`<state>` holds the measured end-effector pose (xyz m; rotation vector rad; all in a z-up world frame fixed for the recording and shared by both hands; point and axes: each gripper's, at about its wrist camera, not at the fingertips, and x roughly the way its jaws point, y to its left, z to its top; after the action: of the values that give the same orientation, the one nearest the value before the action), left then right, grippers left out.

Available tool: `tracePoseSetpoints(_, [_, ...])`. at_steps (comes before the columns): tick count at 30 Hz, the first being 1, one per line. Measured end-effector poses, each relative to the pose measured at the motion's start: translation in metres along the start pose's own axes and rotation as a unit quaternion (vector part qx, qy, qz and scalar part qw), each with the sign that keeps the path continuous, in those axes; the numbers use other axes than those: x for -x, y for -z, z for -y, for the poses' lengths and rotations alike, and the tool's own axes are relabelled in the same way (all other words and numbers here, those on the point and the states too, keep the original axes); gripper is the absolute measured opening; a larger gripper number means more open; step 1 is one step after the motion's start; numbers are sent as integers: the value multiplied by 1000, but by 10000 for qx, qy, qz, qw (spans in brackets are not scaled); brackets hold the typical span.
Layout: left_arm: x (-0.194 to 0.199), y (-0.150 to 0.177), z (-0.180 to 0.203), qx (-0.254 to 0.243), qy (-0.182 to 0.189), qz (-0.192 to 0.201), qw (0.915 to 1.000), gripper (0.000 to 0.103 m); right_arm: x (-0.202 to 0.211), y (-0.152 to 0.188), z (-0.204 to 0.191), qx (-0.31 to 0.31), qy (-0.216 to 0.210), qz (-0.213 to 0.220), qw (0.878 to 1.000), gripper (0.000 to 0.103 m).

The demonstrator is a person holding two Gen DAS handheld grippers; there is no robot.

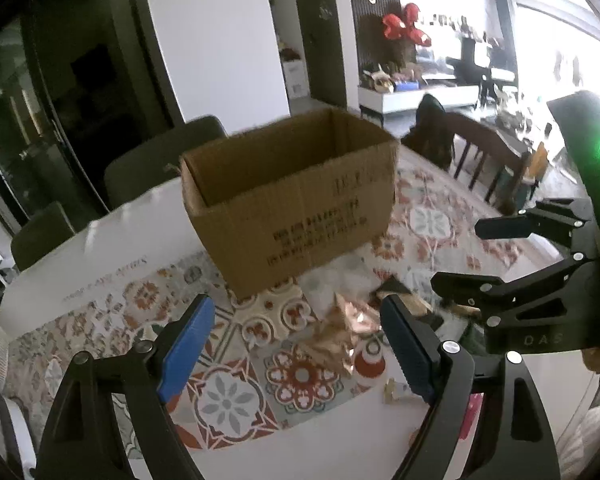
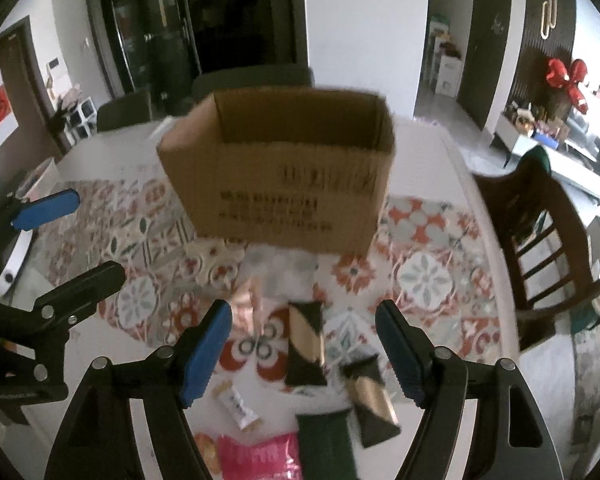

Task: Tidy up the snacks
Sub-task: 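Withdraw both grippers from the box toward the remaining snacks, then grasp the beige biscuit pack with the left gripper while the right gripper grasps the black-and-gold bar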

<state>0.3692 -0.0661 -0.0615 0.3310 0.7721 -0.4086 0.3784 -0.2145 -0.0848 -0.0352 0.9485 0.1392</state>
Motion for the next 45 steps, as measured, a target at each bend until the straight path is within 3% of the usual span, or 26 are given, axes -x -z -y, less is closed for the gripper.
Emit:
tracePoseSetpoints(14, [-57, 26, 11, -511, 664, -667, 9943, 85, -50, 29, 1, 44, 41, -693, 9976, 75])
tracePoseSetpoints(27, [-107, 33, 20, -960, 909, -1163, 9844, 85, -89, 34, 8, -148, 22, -1110, 9937, 75])
tracePoseSetpoints(37, [-132, 32, 21, -821, 936, -1361, 9828, 85, -109, 27, 9, -299, 25, -1219, 9921, 74])
tracePoseSetpoints(45, [-142, 33, 18, -370, 868, -1490, 9843, 83, -119, 24, 15, -440, 83, -1222, 9915, 73])
